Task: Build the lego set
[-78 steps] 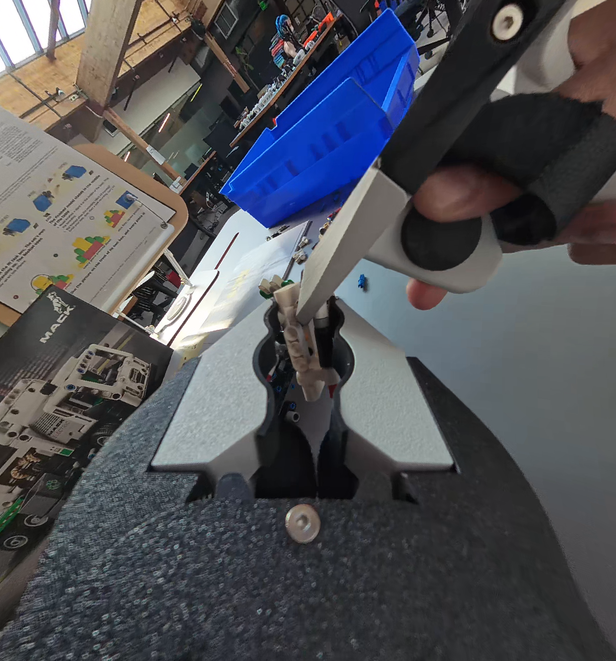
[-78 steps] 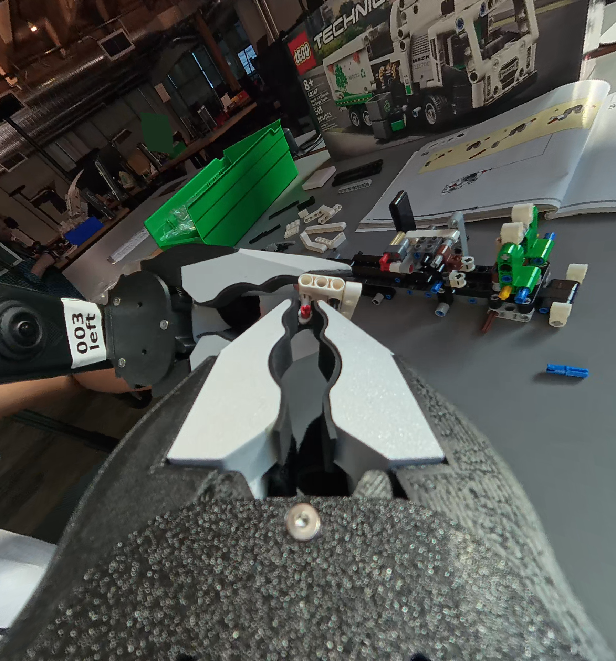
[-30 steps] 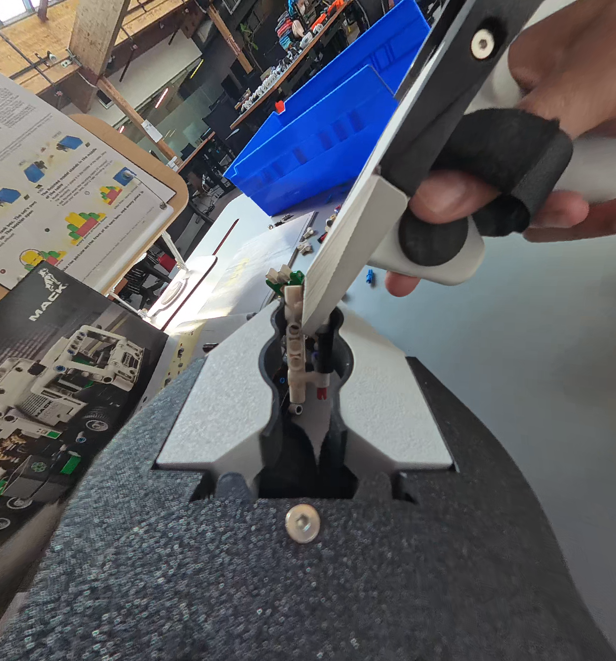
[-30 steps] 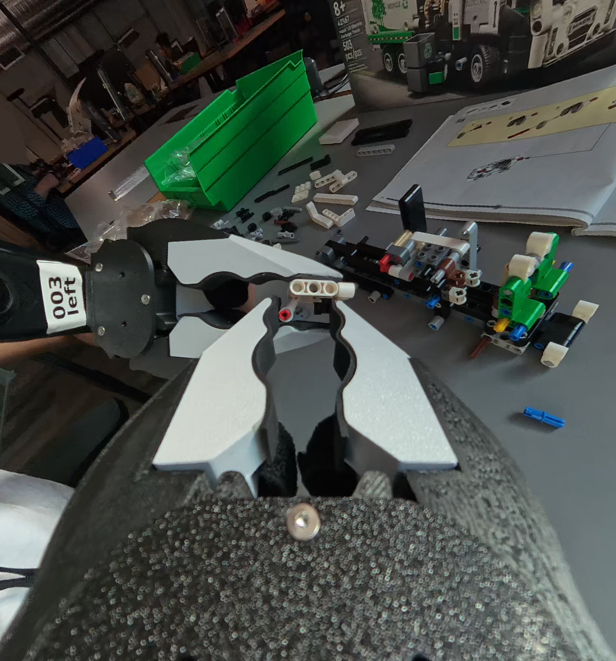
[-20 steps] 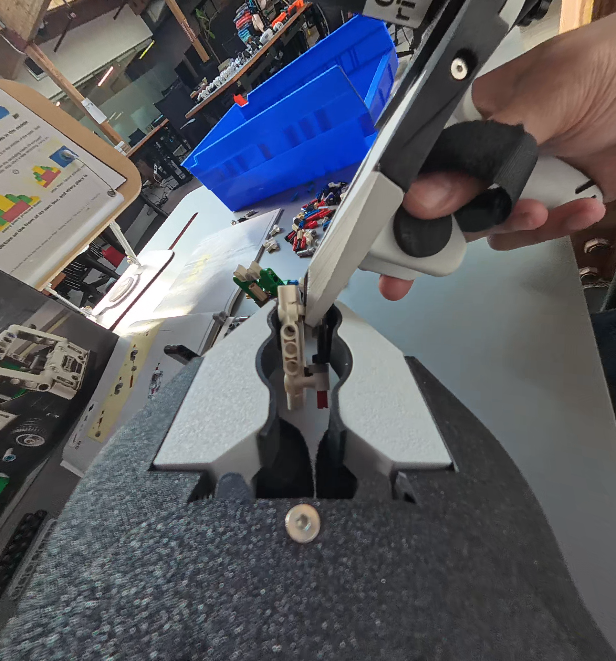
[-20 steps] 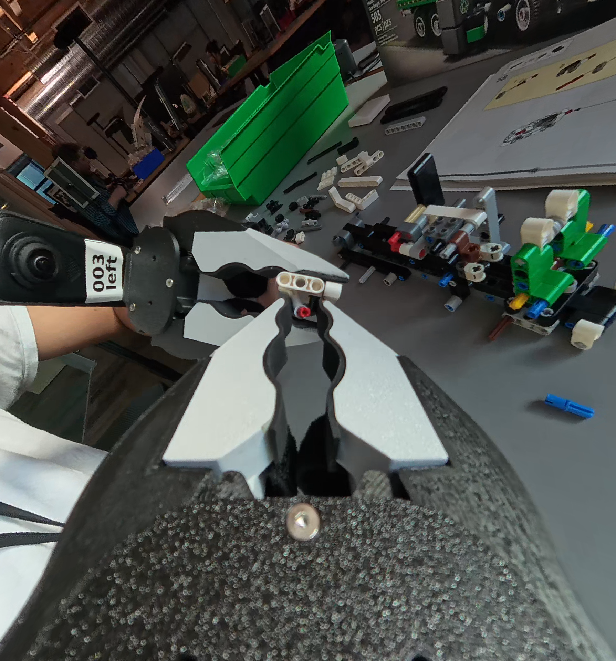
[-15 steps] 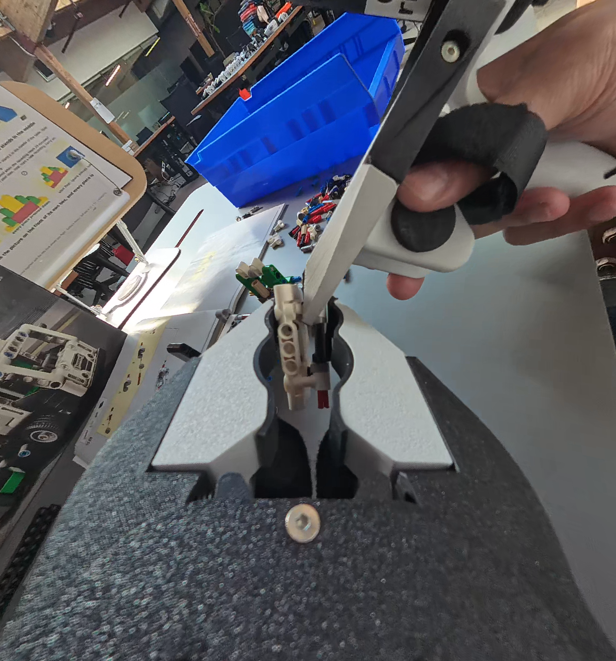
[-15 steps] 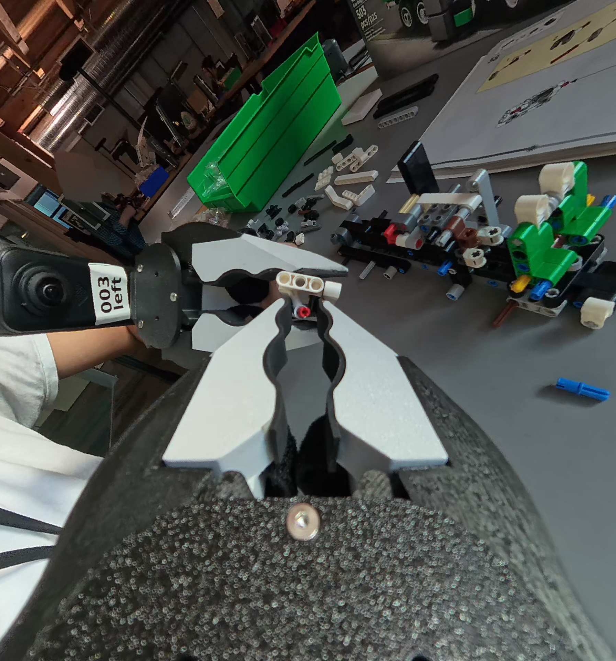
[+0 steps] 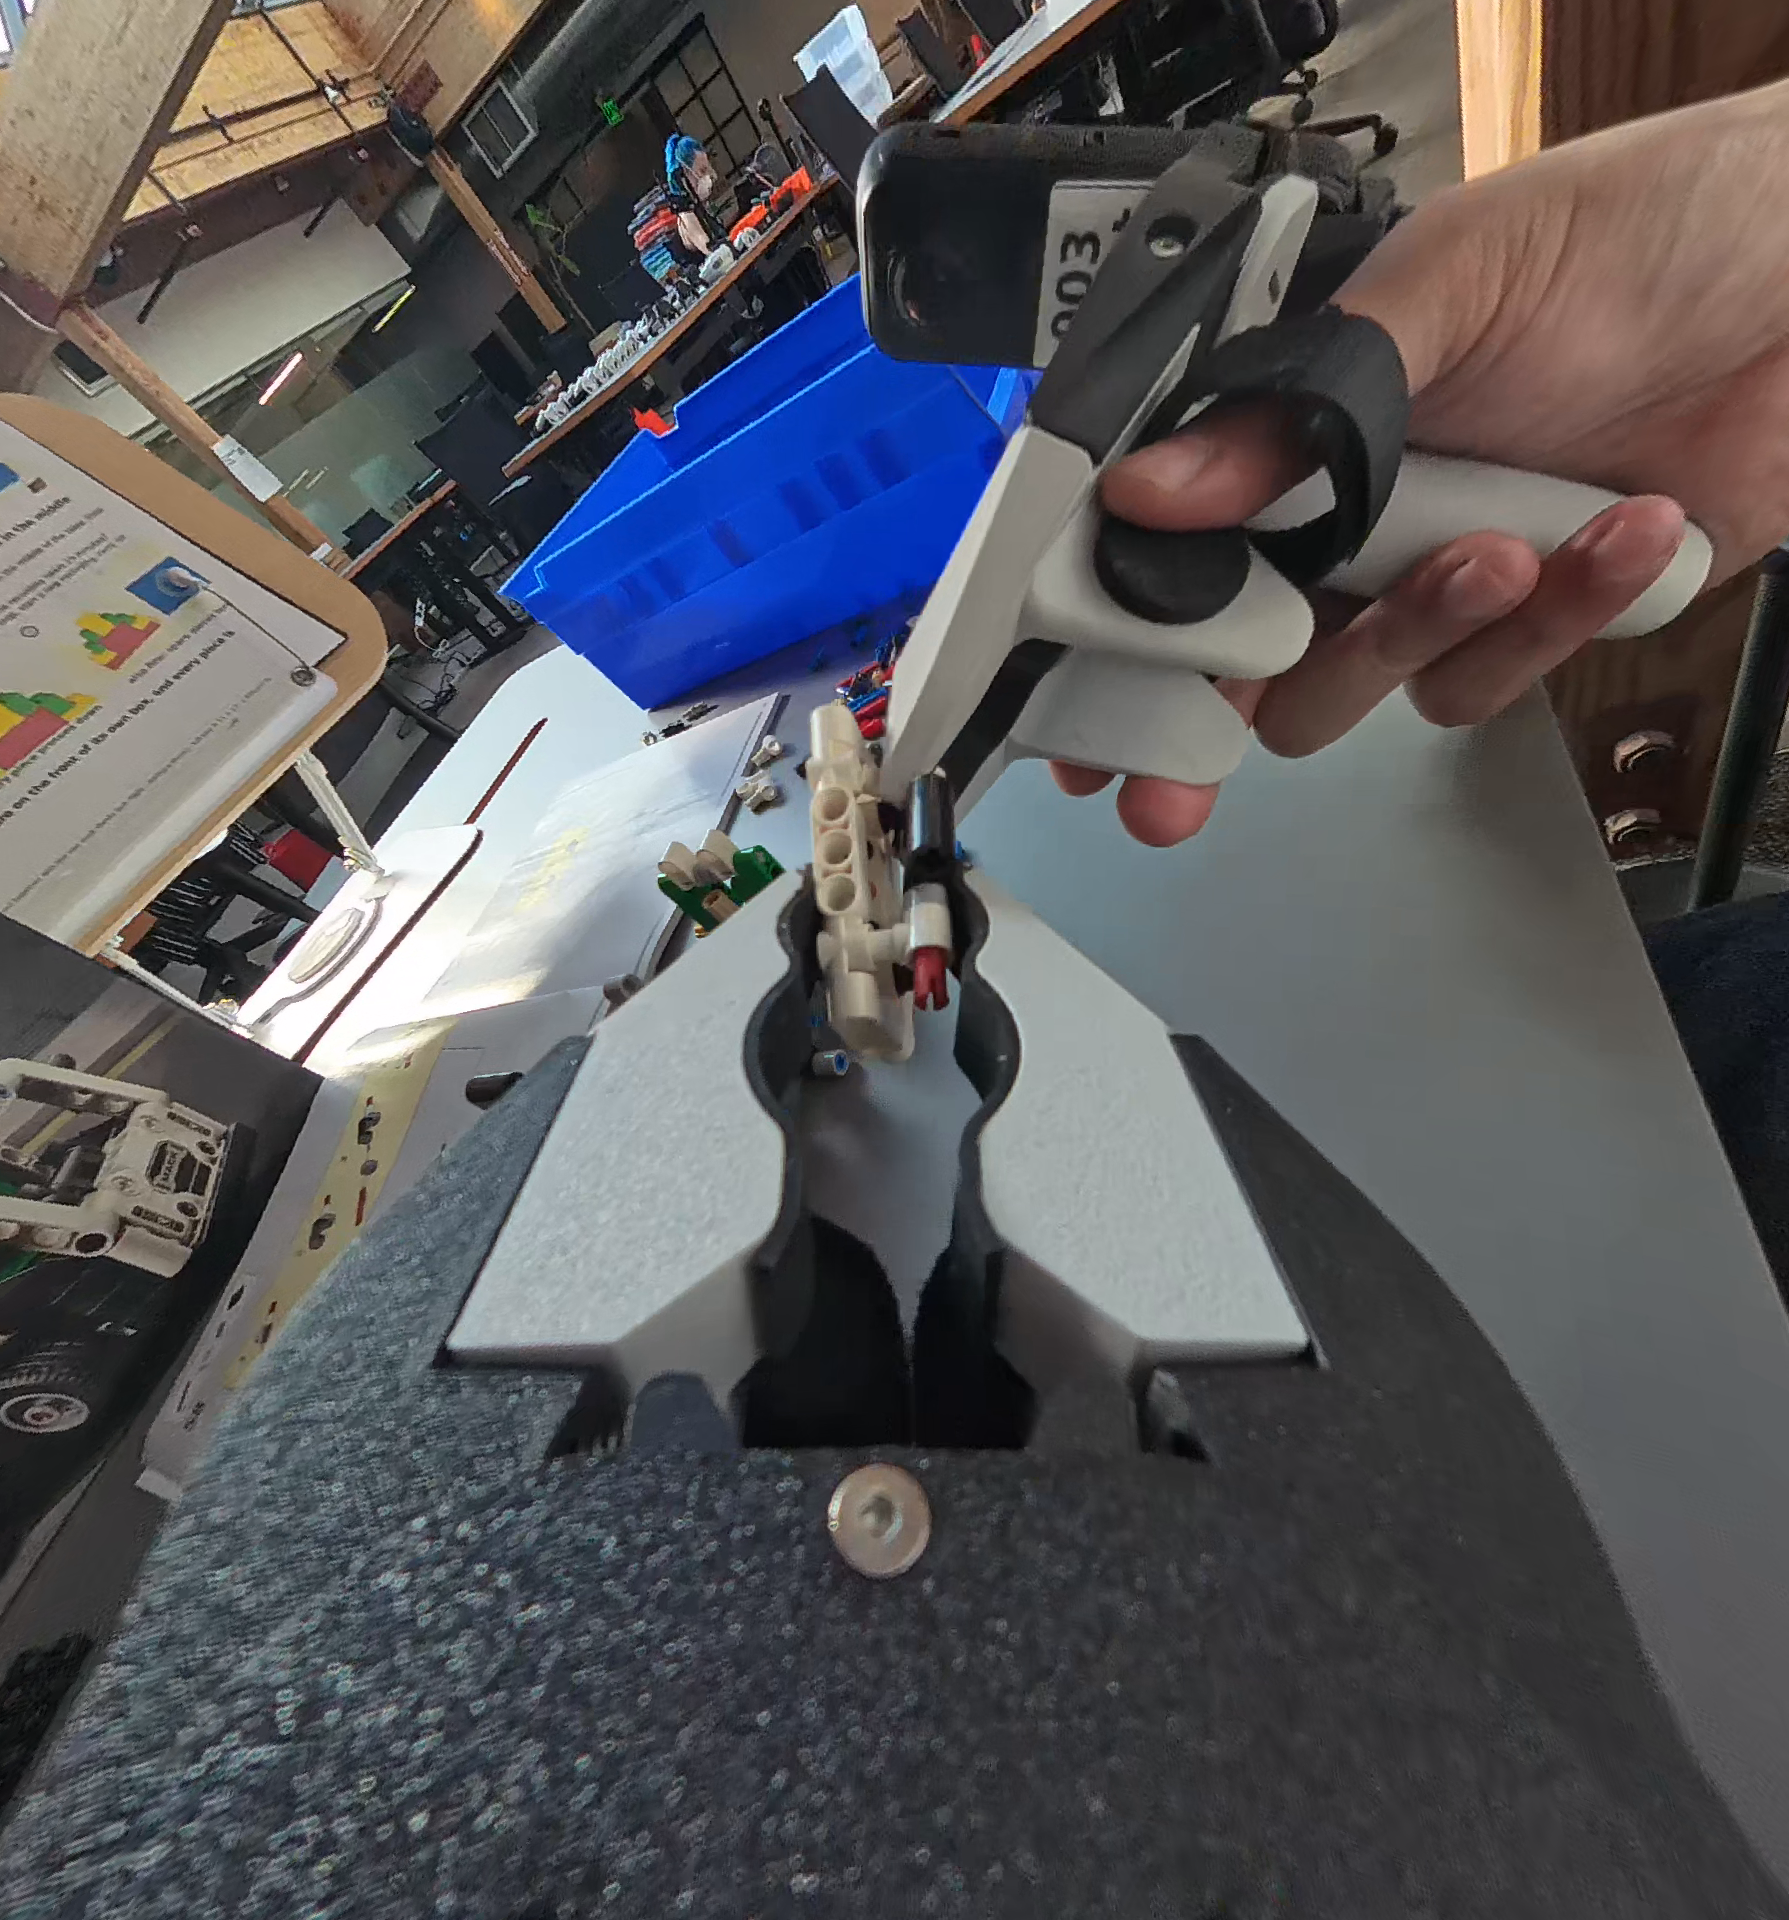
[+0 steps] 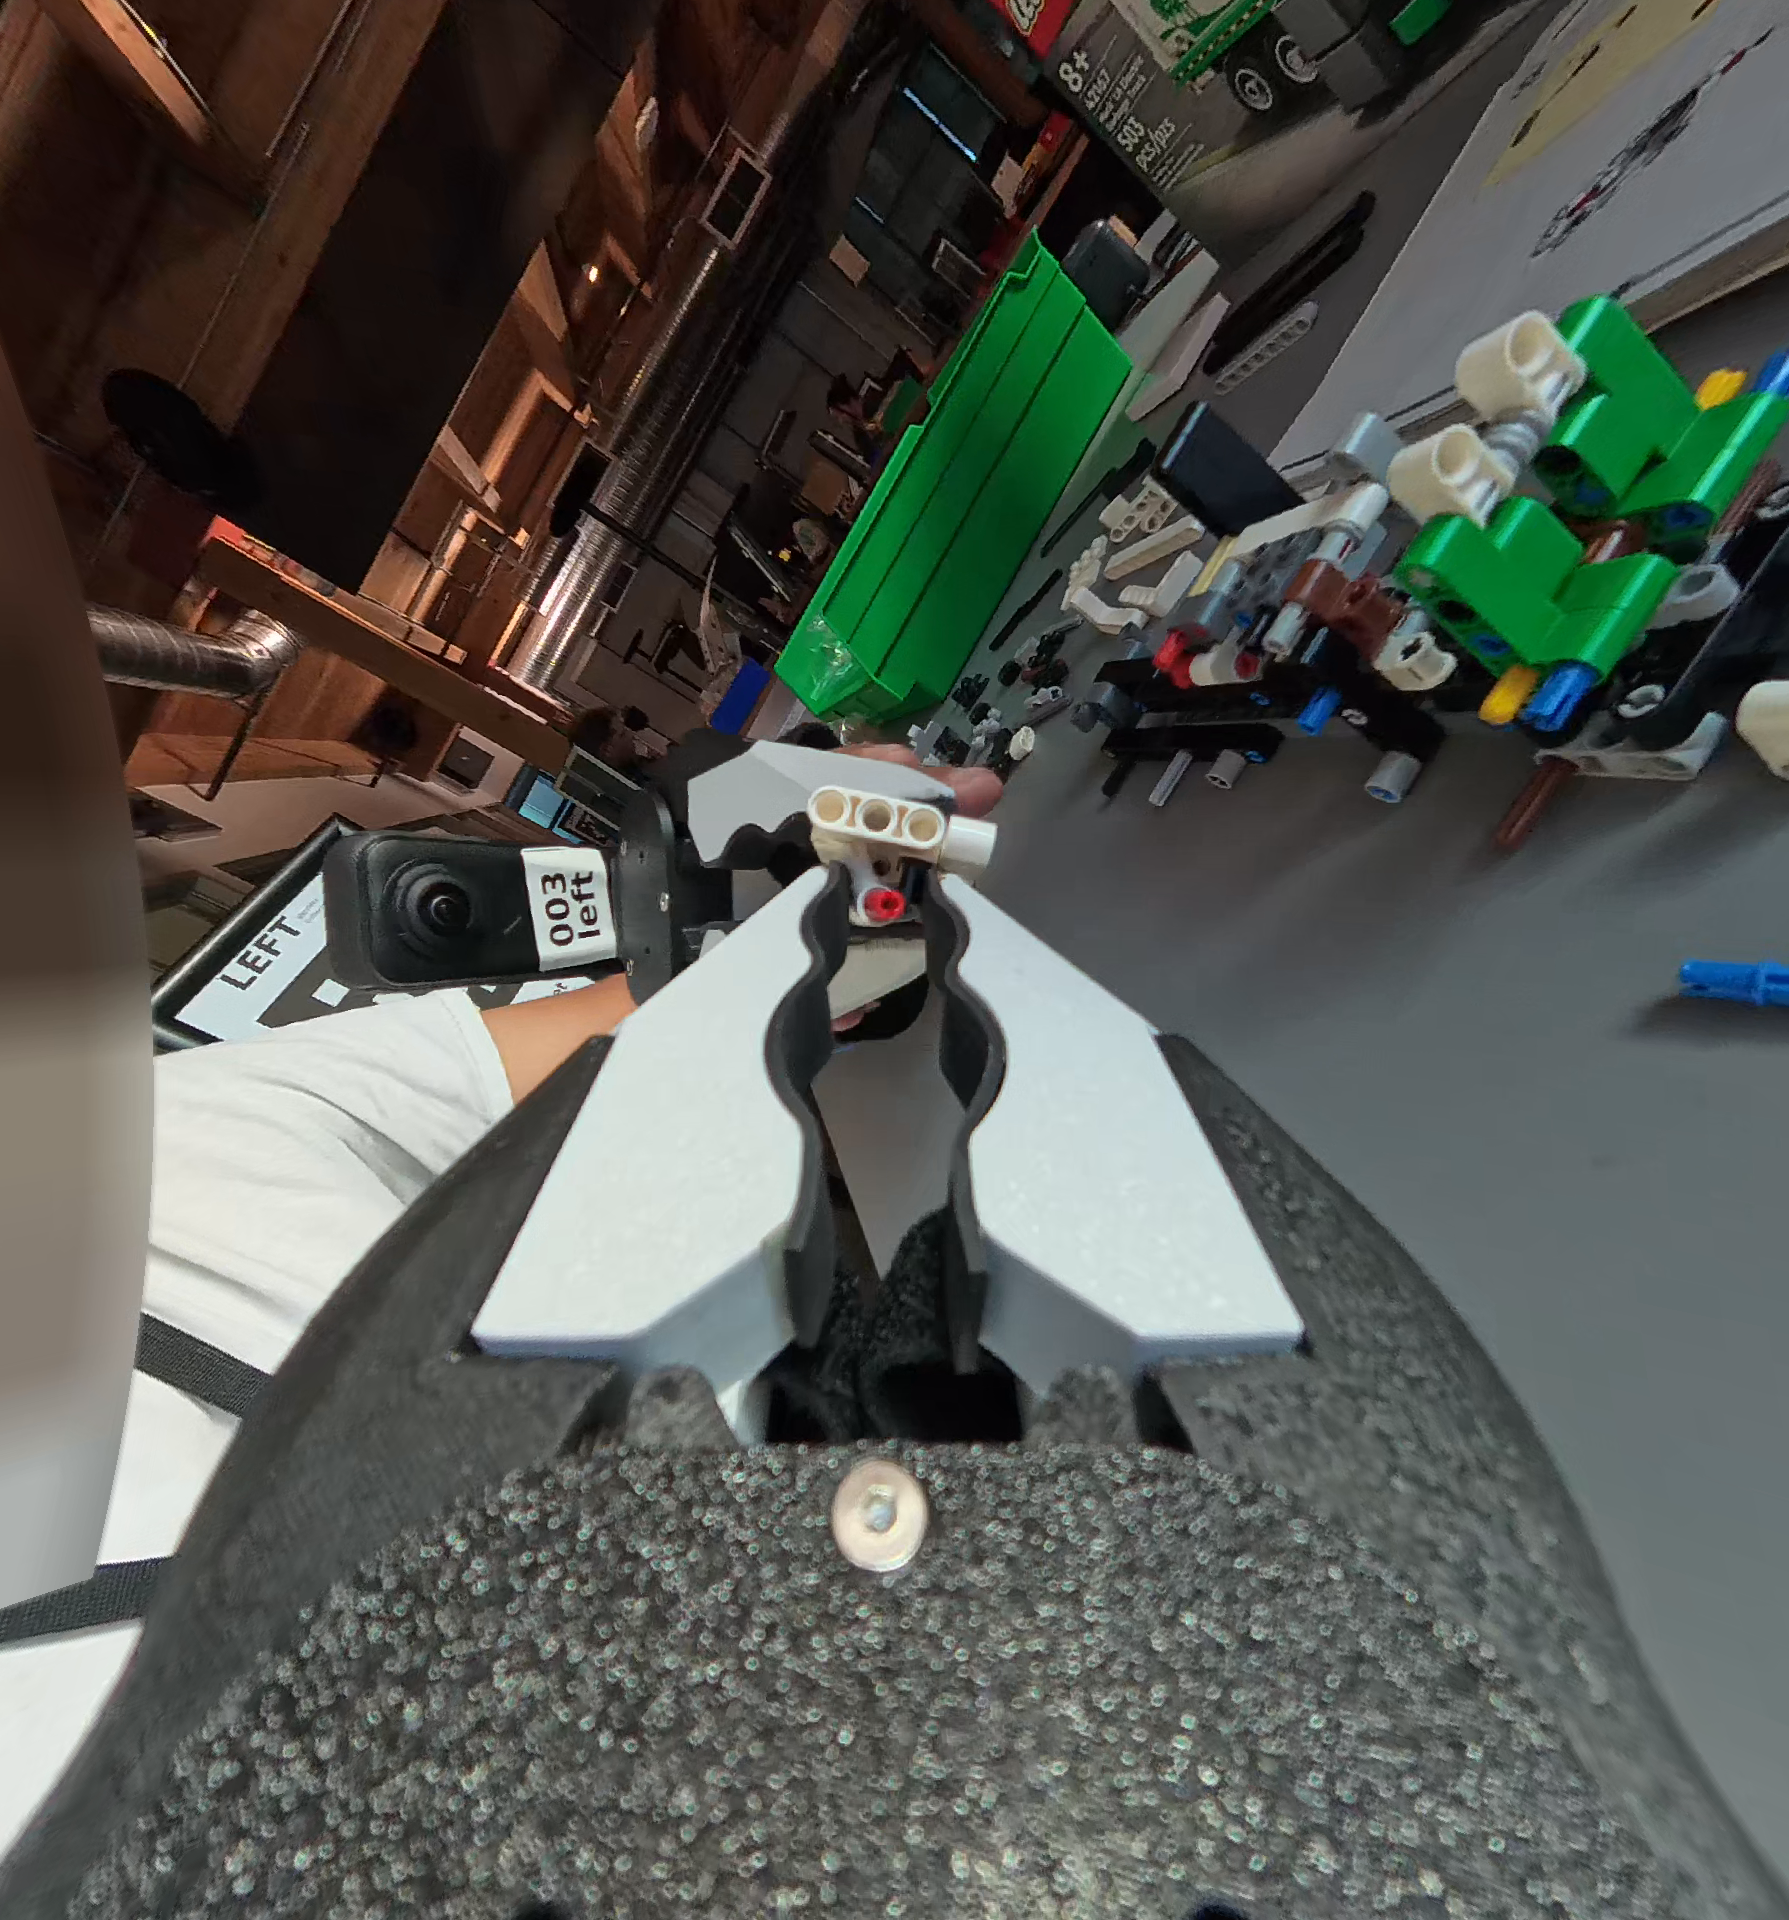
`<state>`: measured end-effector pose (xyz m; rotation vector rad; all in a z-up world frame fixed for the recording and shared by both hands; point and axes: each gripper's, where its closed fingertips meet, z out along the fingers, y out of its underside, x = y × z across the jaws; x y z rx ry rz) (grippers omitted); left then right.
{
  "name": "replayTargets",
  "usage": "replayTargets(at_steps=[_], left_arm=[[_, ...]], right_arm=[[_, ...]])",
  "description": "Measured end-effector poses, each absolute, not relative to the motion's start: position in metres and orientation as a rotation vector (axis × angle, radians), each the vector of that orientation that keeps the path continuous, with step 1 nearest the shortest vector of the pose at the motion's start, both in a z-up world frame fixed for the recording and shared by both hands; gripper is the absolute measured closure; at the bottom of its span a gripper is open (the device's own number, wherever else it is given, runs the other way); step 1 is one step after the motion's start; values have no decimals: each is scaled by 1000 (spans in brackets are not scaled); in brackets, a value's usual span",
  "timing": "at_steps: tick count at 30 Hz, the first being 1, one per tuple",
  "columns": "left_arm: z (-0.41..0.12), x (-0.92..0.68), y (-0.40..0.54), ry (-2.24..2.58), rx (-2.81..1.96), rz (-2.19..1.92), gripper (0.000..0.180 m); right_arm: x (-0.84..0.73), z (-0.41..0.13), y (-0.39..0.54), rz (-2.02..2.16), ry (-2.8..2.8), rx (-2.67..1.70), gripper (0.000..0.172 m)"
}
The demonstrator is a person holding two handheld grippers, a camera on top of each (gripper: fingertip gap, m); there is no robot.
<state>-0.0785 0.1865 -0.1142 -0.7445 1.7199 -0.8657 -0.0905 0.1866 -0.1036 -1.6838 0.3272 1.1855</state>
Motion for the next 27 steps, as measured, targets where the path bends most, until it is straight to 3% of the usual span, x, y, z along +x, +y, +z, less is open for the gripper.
replayTargets(at_steps=[1, 4, 7, 15, 27], left_arm=[[-115, -79, 186, 1726, -752, -881, 161], [-116, -79, 185, 1745, -802, -957, 161], [-116, -83, 176, 1818, -869, -1165, 161], [-130, -96, 156, 2050, -1019, -1445, 161], [-136, -103, 150, 2145, -1128, -1570, 161]], right_arm=[[-91, -104, 186, 1173, 304, -1680, 160], [-88, -103, 177, 998, 133, -1711, 157], [-85, -94, 165, 588, -173, -1735, 142], [-90, -102, 155, -527, -913, -1677, 147], [-105, -119, 158, -742, -1098, -1622, 165]])
